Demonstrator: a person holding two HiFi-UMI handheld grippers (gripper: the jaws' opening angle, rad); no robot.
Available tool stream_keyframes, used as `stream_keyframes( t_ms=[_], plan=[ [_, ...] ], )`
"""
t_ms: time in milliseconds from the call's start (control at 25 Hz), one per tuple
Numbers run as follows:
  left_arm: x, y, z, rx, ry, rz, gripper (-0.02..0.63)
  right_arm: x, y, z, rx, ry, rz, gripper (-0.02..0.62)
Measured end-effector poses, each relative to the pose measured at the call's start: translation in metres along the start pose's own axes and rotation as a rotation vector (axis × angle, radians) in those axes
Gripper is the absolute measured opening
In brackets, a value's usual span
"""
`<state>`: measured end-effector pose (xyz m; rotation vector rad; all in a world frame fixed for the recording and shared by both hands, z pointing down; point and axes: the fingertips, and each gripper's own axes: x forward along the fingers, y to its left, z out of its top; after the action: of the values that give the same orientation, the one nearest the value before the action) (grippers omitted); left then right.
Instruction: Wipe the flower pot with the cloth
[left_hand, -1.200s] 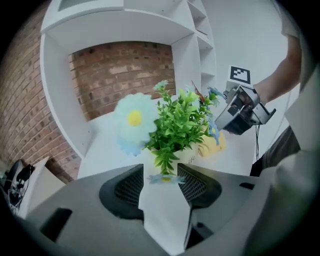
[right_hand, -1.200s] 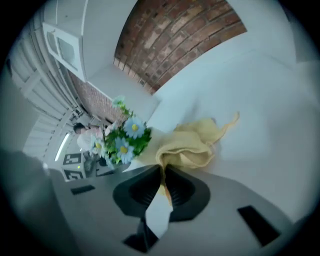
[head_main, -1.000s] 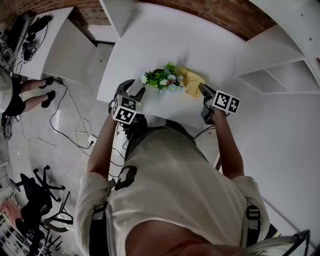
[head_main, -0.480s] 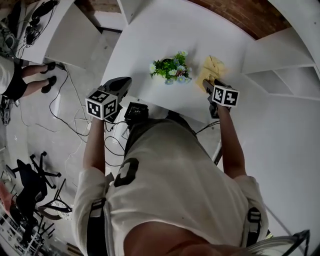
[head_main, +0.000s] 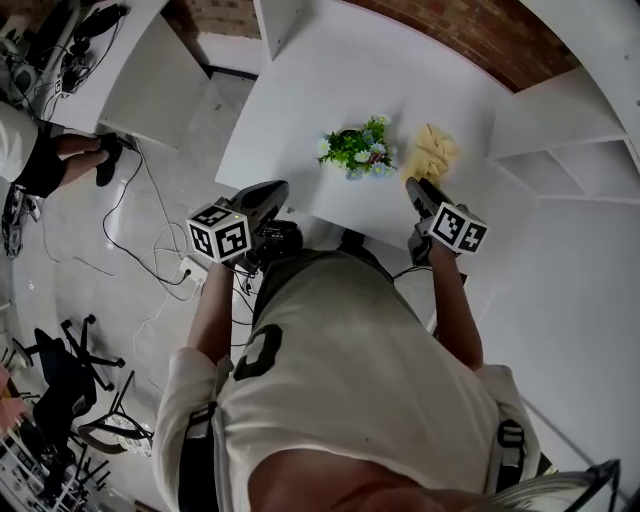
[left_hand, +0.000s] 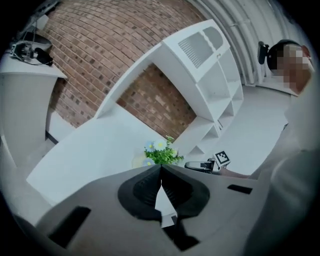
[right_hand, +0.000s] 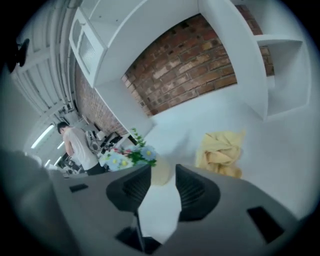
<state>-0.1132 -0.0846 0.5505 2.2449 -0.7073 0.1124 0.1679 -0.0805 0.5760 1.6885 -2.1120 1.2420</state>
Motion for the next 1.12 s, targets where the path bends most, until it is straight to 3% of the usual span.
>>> stream_keyframes(
  t_ms=[120,240,360,520,760,880,1120],
  plan=[
    [0.008,-0.023,-0.013,0.051,0.063,-0.070,0.020,-0.001,0.063,-0.012,-0.004,0.005,0.139,0.011],
    [0.004,-0.040,-0.012,0.100,0.095,-0.136,0.020,-0.004,0.135,-0.030,0.006,0.042,0.319,0.011],
    [-0.005,-0.037,-0.010,0.136,0.107,-0.167,0.021,-0.003,0.186,-0.048,-0.064,0.063,0.431,0.011],
    [-0.017,-0.034,-0.027,0.109,0.139,-0.214,0.020,-0.017,0.209,-0.092,-0.169,0.122,0.453,0.011],
    [-0.023,-0.043,-0.046,0.151,0.211,-0.230,0.021,-0.038,0.209,-0.104,-0.093,0.099,0.411,0.011],
    [-0.027,-0.053,-0.047,0.184,0.197,-0.207,0.021,-0.047,0.214,-0.103,-0.063,0.082,0.437,0.011],
    [-0.047,-0.079,-0.045,0.128,0.131,-0.202,0.020,-0.069,0.227,-0.107,-0.104,0.071,0.548,0.011]
  ],
)
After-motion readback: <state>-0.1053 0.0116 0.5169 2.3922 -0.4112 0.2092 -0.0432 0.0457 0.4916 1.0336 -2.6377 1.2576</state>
